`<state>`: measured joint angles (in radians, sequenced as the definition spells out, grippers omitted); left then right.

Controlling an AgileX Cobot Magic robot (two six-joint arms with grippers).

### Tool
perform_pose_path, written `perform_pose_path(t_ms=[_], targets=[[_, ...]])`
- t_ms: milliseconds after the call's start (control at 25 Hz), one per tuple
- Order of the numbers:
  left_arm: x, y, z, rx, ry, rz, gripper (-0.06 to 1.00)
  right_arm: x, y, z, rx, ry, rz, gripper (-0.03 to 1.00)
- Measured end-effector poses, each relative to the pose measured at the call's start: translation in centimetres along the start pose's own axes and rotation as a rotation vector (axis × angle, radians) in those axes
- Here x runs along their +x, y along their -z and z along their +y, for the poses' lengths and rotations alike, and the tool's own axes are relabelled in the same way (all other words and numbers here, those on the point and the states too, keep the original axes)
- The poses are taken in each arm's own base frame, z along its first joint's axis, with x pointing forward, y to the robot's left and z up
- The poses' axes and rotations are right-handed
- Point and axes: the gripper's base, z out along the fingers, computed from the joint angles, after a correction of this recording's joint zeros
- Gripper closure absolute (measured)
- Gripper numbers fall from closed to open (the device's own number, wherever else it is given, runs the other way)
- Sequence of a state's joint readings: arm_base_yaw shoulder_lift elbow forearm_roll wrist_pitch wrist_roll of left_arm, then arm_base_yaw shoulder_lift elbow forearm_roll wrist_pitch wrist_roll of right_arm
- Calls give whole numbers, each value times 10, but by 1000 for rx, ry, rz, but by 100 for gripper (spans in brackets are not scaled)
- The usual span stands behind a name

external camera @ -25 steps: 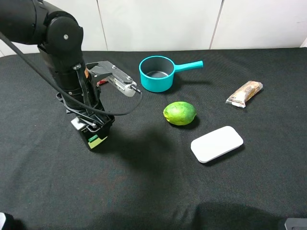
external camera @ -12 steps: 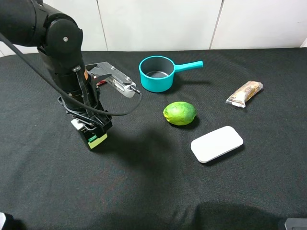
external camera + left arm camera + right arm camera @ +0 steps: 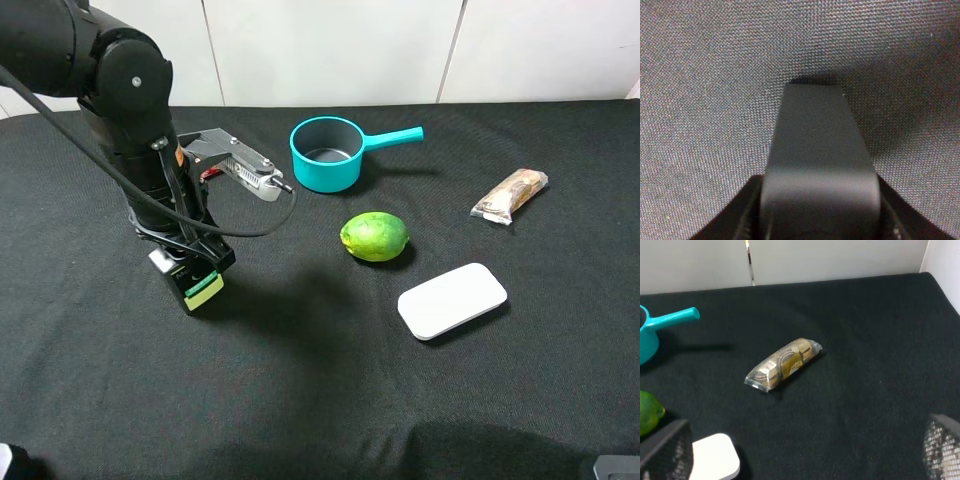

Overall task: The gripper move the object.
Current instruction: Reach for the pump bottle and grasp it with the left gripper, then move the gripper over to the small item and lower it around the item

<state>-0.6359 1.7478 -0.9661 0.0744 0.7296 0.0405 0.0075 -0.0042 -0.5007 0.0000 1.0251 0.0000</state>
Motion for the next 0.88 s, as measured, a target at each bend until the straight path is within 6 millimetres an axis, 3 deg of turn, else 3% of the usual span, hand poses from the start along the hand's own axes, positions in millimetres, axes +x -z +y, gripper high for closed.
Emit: perform_pose_path(t_ms=[440, 880], targets=[[-2, 3, 0, 0, 3, 4, 54, 0, 0, 0, 0, 0, 0, 27], [-31, 48, 6, -14, 15, -45, 54, 0, 0, 0, 0, 0, 0, 27]])
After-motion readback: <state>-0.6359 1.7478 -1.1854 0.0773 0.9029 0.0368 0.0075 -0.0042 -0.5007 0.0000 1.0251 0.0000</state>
